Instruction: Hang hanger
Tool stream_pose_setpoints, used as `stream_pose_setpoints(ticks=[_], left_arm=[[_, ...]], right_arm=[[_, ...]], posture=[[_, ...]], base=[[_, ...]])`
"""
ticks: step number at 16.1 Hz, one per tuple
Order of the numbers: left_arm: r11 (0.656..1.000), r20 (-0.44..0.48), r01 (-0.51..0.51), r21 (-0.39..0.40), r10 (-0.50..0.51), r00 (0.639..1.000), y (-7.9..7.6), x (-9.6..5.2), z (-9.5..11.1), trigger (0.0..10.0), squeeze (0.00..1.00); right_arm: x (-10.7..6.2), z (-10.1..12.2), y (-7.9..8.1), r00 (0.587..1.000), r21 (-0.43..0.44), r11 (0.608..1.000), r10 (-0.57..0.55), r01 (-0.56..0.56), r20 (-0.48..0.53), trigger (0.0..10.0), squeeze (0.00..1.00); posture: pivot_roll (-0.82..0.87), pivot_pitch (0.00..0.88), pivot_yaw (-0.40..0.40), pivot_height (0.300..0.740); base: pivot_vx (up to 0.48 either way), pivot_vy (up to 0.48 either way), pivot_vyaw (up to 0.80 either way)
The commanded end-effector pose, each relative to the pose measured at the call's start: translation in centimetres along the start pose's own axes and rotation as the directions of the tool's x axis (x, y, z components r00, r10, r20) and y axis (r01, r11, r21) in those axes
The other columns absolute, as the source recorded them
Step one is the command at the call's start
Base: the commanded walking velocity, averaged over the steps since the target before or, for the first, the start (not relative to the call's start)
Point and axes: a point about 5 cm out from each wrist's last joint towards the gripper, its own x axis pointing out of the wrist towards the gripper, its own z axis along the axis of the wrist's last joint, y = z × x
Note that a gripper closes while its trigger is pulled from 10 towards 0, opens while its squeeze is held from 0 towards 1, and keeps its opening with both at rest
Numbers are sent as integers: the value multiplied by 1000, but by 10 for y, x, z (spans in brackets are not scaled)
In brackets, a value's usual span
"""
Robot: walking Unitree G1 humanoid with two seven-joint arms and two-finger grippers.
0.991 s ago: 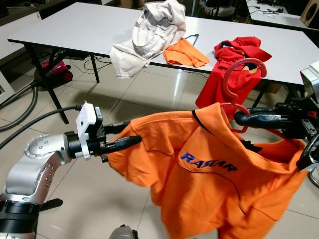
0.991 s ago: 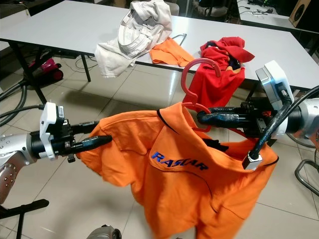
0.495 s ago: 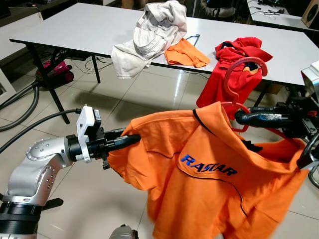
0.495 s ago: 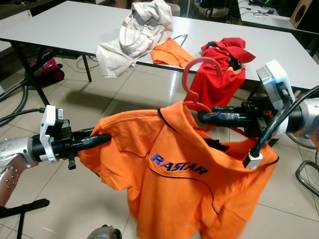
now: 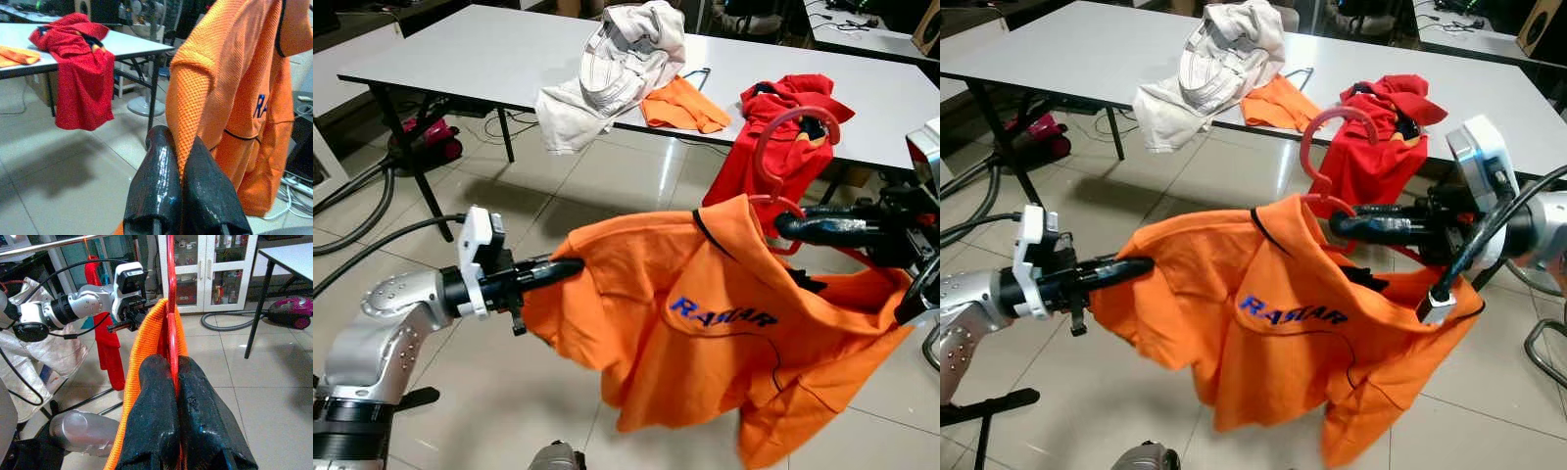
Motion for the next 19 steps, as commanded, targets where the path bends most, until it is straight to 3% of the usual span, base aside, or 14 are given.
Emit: stream_pose_setpoints(ticks=[1, 3, 5, 7, 8, 9, 12, 14, 15, 16, 17, 19], left_arm=[[998, 3, -56, -2, 56, 998, 5, -11, -1, 0, 0], [994, -6, -105, 5, 105, 994, 10, -22, -1, 0, 0], [981, -18, -195, 17, 195, 981, 20, -43, 1, 0, 0], [972, -19, -232, 24, 233, 972, 23, -52, 1, 0, 0], [956, -25, -292, 35, 293, 956, 28, -68, 1, 0, 0], [949, -28, -315, 36, 316, 948, 29, -75, 0, 0, 0], [937, -54, -347, 35, 349, 936, 27, -84, -10, 0, 0], [942, -72, -327, 71, 332, 941, 22, -78, -12, 0, 0], [935, -70, -336, 112, 344, 936, 22, -74, -12, 4392, 0], [940, -58, -327, 97, 333, 941, 22, -72, -12, 10000, 0], [939, -28, -331, 87, 335, 942, 24, -71, -8, 10000, 1000], [932, 18, -347, 108, 347, 938, 29, -75, 6, 10000, 1000]], right_arm=[[-3, 9, 0, 1000, -51, 999, -9, 9, 15, 10000, 0], [-5, 9, -1, 1000, -50, 999, -18, 19, 11, 10000, 0], [-9, 10, -4, 999, -53, 998, -39, 40, 6, 10000, 0], [-10, 10, -4, 999, -53, 998, -43, 43, 3, 10000, 0], [-13, 10, -5, 999, -53, 997, -52, 52, -2, 10000, 0], [-14, 10, -5, 998, -54, 997, -56, 55, -7, 10000, 0], [-17, 12, -6, 998, -61, 996, -66, 65, -10, 10000, 0], [-17, 13, -7, 998, -63, 996, -65, 64, -10, 10000, 0], [-16, 12, -7, 998, -63, 996, -62, 61, -11, 10000, 0], [-16, 12, -7, 998, -63, 996, -60, 59, -12, 10000, 0], [-14, 11, -8, 998, -64, 996, -56, 55, -18, 10000, 0], [-13, 12, -8, 998, -67, 997, -51, 50, -21, 10000, 0]], posture=[[-13, 17, -21, 740], [-12, 13, -22, 740], [-11, 23, -24, 740], [-11, 24, -26, 740], [-10, 24, -29, 740], [-12, 29, -31, 740], [-13, 36, -38, 740], [-12, 36, -41, 740], [-11, 35, -42, 740], [-11, 32, -43, 740], [-13, 28, -43, 740], [-13, 26, -47, 740]], base=[[0, 0, 0], [0, 0, 0], [0, 0, 0], [0, 0, 0], [0, 0, 0], [0, 0, 0], [0, 0, 0], [0, 0, 0], [0, 0, 0], [0, 0, 0], [0, 0, 0], [0, 0, 0]])
